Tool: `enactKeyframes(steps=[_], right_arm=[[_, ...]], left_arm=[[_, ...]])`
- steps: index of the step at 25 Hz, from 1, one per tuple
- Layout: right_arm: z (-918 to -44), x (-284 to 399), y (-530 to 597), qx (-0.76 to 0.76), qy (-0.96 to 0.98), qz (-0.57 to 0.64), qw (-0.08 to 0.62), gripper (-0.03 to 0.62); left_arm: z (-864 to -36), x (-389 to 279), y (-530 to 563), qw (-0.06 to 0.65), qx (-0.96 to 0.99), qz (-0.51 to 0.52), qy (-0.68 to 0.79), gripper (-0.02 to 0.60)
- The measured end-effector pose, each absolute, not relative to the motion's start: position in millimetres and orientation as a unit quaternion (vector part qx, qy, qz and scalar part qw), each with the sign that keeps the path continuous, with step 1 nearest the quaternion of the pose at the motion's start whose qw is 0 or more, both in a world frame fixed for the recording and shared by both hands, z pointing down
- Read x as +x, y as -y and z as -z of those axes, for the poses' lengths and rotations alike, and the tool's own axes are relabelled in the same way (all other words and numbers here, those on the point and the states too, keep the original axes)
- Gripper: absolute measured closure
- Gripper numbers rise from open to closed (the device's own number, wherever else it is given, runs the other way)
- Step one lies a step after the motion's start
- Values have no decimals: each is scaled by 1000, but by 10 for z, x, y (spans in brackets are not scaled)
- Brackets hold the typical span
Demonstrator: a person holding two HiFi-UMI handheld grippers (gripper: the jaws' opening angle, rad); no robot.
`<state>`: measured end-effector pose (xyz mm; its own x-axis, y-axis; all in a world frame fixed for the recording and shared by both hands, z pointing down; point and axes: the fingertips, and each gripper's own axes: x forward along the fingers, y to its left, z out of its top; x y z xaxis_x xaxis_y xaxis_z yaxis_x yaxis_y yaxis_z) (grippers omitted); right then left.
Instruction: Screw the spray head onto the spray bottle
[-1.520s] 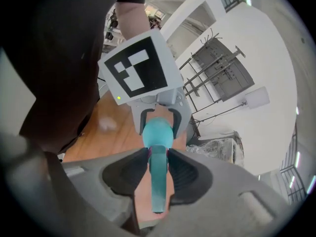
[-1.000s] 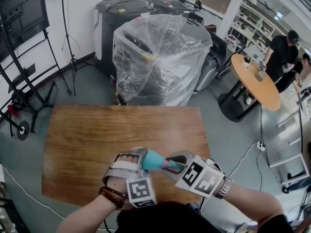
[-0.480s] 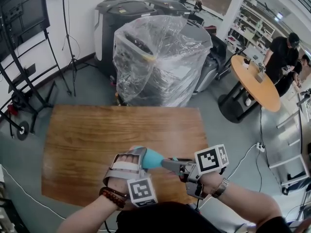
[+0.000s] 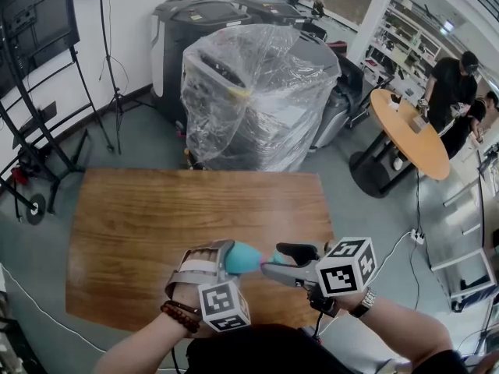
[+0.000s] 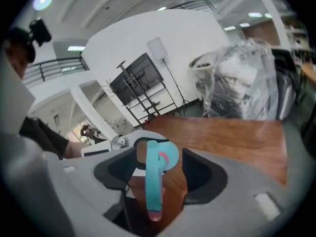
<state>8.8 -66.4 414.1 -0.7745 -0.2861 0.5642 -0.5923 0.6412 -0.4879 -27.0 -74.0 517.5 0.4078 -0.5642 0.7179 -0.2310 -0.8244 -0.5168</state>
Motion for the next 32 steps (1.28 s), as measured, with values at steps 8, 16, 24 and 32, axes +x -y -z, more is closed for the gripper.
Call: enactKeyframes(steps=[8, 16, 24, 32], right_arm=[[-3646, 69, 386, 167, 901, 138, 377, 324], [-4102, 262, 263, 49, 651, 566, 503, 326], [-4408, -11, -21, -47, 610, 646, 456, 327], [-4501, 3, -147, -70, 633, 633, 441, 473]], left_arm=[[-5288, -437, 784, 188, -813, 510, -210, 201], [-5353, -502, 700, 180, -825, 522, -118, 201], [-5337, -295, 419, 176, -842, 509, -35, 201], [-5283, -178, 280, 199, -845, 496, -7, 202]])
